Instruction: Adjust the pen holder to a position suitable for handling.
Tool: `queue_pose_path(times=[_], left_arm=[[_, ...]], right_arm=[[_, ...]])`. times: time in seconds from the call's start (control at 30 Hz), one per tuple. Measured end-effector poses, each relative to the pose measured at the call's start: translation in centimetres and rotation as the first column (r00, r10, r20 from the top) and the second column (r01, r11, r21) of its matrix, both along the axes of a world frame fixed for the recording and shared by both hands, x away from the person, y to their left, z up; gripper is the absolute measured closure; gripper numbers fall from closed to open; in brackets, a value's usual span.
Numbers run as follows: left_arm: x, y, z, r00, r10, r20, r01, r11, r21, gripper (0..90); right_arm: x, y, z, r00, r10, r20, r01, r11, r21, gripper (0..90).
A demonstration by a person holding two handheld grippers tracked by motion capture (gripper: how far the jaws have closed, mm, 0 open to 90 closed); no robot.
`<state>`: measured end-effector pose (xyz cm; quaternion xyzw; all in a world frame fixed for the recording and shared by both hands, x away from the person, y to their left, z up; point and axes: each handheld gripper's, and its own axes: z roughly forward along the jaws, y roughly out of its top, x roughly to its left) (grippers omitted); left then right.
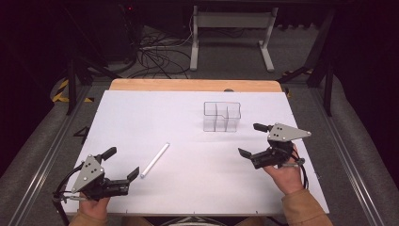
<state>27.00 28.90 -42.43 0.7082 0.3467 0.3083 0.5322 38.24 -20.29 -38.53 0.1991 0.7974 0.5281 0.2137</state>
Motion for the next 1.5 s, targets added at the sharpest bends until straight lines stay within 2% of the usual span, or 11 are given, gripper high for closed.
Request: queue_pose_path(times=[0.23,0.4,0.57,0.7,1.03,1.13,1.3,1.5], left_arm=[[0.0,-0.1,0.0,1.0,-0.004,0.0,0.004,1.0,0.006,2.6],[0.1,-0.2,0.0,1.0,-0.002,-0.002,0.002,1.0,0.005,2.5],[0.1,-0.2,0.0,1.0,-0.003,-0.002,0.003,1.0,0.005,2.6],[0.1,-0.1,0.0,1.0,-0.001,0.002,0.001,1.0,0.004,2.6],[0.1,-0.1,0.0,1.0,0.0,0.002,0.0,1.0,0.004,2.6],[0.2,-0.1,0.0,1.0,-0.001,-0.001,0.001,0.9999,0.013,2.6],[0.3,0.0,-0.1,1.0,0.0,-0.006,0.0,1.0,0.005,2.6],[0.3,-0.1,-0.1,1.0,-0.003,-0.003,0.003,1.0,0.009,2.6]], right_arm=[[0.2,0.4,0.4,0.9998,-0.008,0.018,0.009,1.0,-0.024,3.2],[0.5,0.2,0.7,0.9998,-0.013,0.013,0.014,1.0,-0.02,4.9],[0.9,0.6,1.4,1.0,0.003,-0.006,-0.004,0.998,-0.06,7.4],[1.7,1.2,2.2,0.9998,0.014,-0.013,-0.016,0.993,-0.114,10.5],[3.0,2.1,3.5,0.9997,0.025,0.008,-0.023,0.981,-0.191,16.4],[3.7,2.2,3.7,0.9994,0.034,-0.01,-0.035,0.978,-0.206,19.0],[4.7,2.5,3.9,0.9985,0.042,-0.034,-0.049,0.974,-0.219,21.7],[6.1,2.8,3.9,0.9969,0.036,-0.07,-0.05,0.974,-0.219,23.6]])
